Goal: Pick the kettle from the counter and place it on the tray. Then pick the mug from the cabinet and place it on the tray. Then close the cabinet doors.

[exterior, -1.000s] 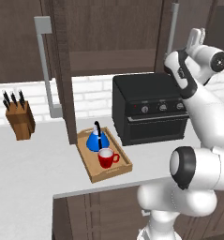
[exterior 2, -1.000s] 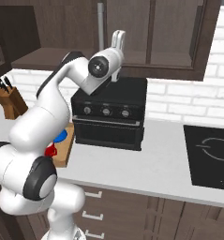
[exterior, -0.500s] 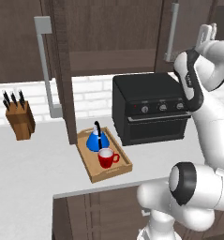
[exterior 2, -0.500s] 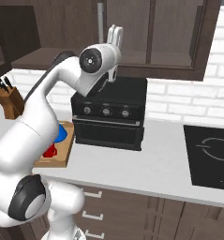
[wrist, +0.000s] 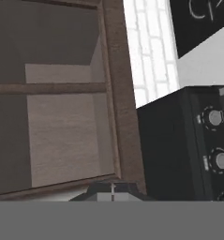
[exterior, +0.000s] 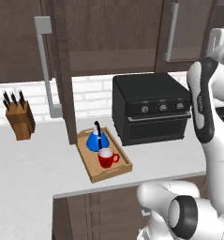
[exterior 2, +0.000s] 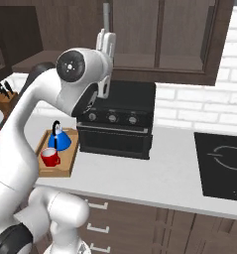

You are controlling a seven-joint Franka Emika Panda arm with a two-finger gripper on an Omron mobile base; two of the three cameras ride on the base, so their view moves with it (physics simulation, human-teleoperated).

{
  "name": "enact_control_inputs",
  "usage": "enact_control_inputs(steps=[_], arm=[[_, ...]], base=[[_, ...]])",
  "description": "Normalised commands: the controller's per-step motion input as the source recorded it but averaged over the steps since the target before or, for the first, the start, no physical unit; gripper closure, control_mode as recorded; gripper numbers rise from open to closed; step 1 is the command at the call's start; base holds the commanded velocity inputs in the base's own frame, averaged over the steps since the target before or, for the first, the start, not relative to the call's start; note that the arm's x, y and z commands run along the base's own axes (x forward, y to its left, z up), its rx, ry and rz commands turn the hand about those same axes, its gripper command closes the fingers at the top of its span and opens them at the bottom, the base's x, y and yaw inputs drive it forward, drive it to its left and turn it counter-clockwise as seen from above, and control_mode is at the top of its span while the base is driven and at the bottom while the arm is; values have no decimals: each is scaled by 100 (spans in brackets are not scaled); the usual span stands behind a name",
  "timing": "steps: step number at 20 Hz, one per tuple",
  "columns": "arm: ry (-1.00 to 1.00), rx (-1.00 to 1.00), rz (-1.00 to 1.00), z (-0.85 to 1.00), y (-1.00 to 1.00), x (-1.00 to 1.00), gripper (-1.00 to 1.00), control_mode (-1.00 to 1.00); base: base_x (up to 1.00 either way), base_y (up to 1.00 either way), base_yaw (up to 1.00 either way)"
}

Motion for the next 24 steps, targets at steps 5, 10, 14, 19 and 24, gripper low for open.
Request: enact_control_inputs(steps=[5, 10, 14, 19, 24], arm=[[2, -2, 7, -3, 15, -17, 100, -100], [0, -3, 0, -2, 13, -3, 100, -100], [0, -6, 0, 0, 63, -52, 100, -100], [0, -7, 0, 0, 98, -82, 100, -100], [-5, -8, 0, 0, 100, -83, 100, -100]], base=[[0, 0, 0], [0, 0, 0], [0, 0, 0], [0, 0, 0], [0, 0, 0]])
